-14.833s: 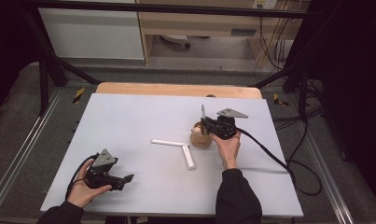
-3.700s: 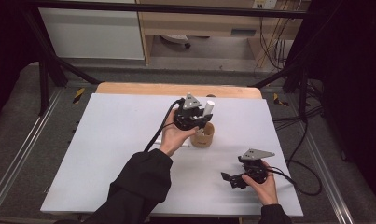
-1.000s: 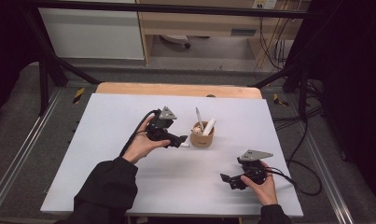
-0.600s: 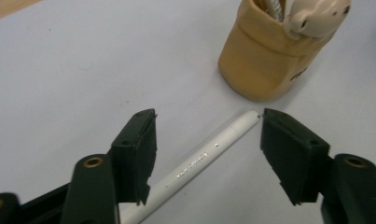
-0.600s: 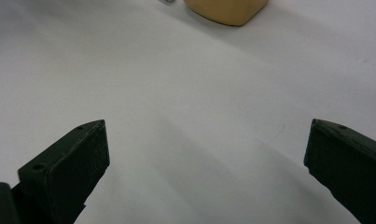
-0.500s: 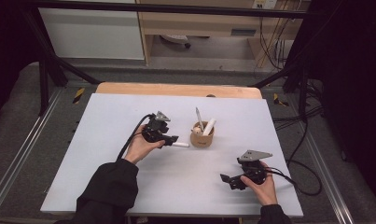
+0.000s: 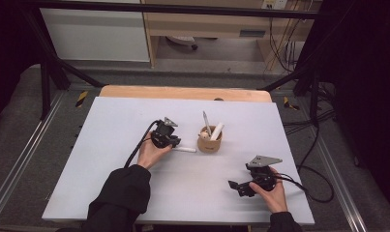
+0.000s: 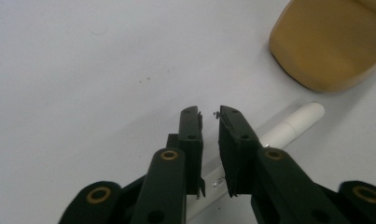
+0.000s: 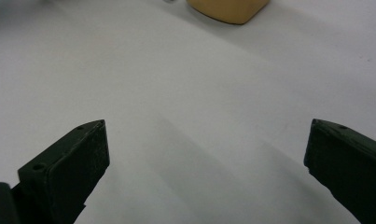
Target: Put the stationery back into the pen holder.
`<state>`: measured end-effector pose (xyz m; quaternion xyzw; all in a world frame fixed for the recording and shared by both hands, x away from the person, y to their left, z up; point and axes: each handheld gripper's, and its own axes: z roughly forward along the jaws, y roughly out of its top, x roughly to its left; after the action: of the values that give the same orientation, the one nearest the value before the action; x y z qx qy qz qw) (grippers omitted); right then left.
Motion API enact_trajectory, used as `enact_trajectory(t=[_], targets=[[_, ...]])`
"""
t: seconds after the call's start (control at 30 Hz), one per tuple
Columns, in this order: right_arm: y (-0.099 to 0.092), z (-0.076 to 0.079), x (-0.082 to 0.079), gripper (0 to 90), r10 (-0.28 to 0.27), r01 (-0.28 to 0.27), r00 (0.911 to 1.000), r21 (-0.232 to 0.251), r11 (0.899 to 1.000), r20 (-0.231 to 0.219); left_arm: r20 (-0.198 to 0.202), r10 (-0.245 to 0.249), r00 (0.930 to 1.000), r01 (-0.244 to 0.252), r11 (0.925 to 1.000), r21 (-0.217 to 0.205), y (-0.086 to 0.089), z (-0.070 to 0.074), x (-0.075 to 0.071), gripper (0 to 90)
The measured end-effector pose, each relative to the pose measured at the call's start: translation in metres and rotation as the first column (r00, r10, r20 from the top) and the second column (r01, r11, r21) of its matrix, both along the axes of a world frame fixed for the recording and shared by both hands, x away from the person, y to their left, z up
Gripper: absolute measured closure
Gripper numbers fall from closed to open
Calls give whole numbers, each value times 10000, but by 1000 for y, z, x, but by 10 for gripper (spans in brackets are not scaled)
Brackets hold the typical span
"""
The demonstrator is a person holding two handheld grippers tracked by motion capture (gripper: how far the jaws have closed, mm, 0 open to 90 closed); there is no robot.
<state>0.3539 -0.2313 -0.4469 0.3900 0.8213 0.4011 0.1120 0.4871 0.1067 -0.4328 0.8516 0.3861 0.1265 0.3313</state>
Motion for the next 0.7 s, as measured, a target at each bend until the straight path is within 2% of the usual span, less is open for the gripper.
enact_trajectory(t=[0.2, 0.5, 0.7], targets=[[0, -1, 0, 9, 33, -33, 10000, -39, 10000, 73, -161, -20, 9999, 21, 9999, 104, 0, -5, 1, 887], [0, 0, 0, 9, 33, -33, 10000, 6, 10000, 42, -238, -326, 9992, 328, 9994, 91, 6, -7, -6, 895], [1, 0, 0, 9, 87, -87, 9999, 22, 10000, 65, -165, -720, 9973, 720, 9974, 37, 8, -7, -17, 896]])
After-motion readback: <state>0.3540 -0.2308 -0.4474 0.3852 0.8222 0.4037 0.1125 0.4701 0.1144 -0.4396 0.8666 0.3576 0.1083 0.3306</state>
